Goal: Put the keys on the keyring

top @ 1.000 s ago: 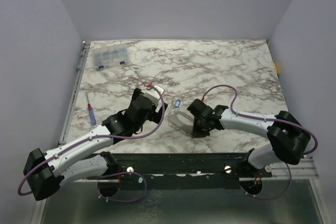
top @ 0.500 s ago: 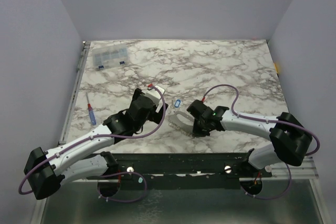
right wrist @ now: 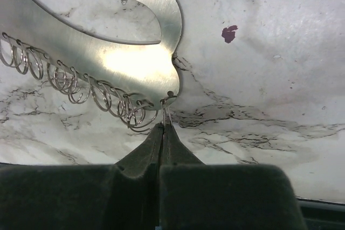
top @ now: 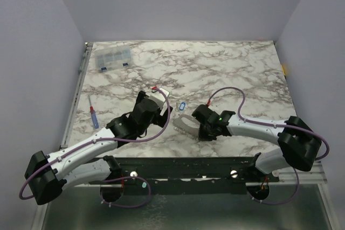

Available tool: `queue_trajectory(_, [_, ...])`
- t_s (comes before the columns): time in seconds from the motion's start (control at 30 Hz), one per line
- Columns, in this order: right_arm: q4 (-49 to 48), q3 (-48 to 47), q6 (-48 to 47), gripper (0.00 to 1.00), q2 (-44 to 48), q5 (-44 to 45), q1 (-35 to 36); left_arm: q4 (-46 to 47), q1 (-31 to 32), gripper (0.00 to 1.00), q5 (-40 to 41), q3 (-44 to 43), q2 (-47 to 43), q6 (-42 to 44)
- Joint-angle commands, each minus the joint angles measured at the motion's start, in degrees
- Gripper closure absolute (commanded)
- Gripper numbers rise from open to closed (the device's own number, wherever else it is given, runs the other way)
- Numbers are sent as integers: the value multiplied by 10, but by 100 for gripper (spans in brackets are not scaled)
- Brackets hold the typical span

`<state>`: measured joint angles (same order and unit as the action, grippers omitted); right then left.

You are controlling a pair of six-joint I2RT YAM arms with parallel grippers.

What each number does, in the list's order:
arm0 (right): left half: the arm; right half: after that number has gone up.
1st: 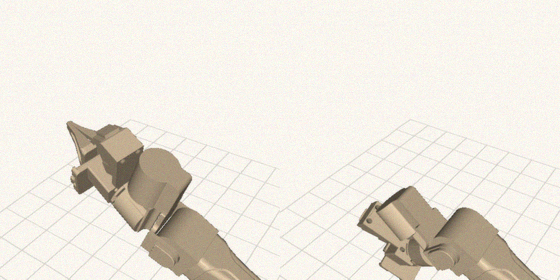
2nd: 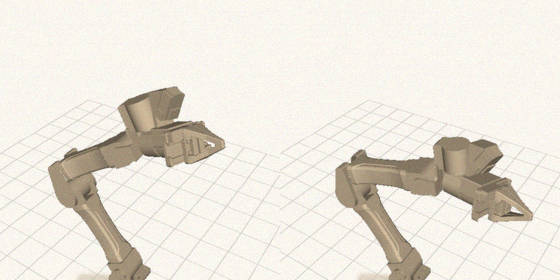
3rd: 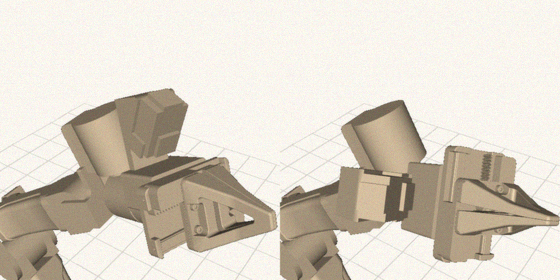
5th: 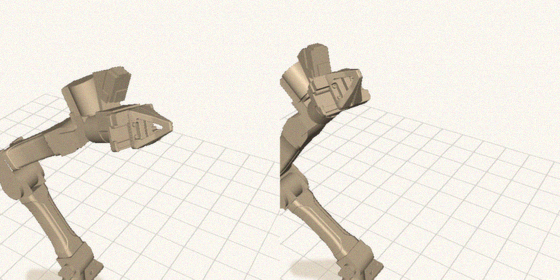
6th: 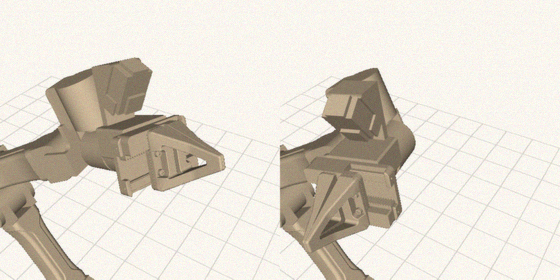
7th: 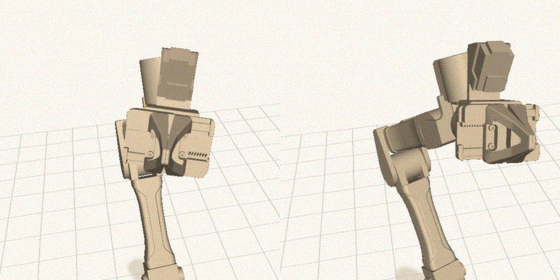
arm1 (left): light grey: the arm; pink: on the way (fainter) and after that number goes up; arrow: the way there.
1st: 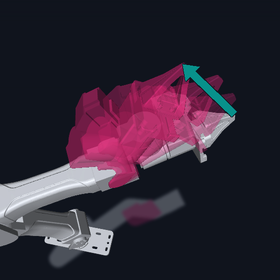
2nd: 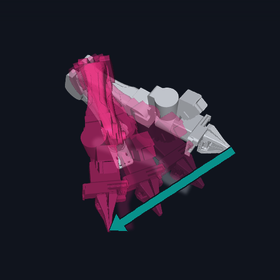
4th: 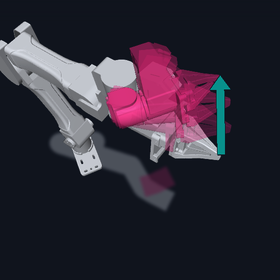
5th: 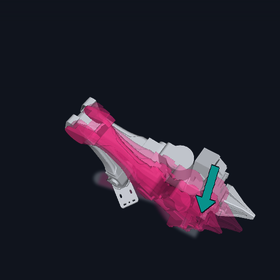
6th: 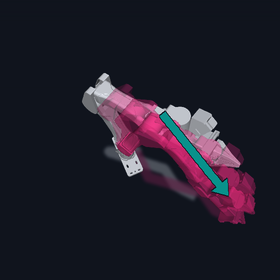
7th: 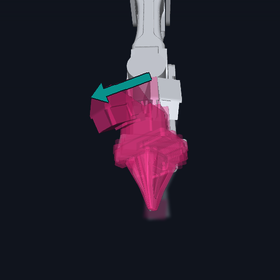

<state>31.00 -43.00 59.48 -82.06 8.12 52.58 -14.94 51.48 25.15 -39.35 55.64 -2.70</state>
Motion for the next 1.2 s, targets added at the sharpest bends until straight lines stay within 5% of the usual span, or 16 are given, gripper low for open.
queue_trajectory(0.0, [13, -16, -35, 99, 21, 50, 5, 11, 0, 1, -2, 6, -4, 6])
queue_trajectory(0.43, [-72, -30, -249, 99, 96, 86, 5, 60, 0, 4, -97, 14, -68, 46])
queue_trajectory(0.53, [-111, -24, -309, 99, 124, 82, 5, 68, 0, 17, -148, 6, -86, 61])
queue_trajectory(0.67, [-139, -33, -384, 99, 141, 71, 5, 81, -1, 20, -212, 0, -102, 81])
queue_trajectory(1.17, [-238, -36, -619, 99, 218, -65, 6, 109, -1, 31, -378, -40, -90, 182])
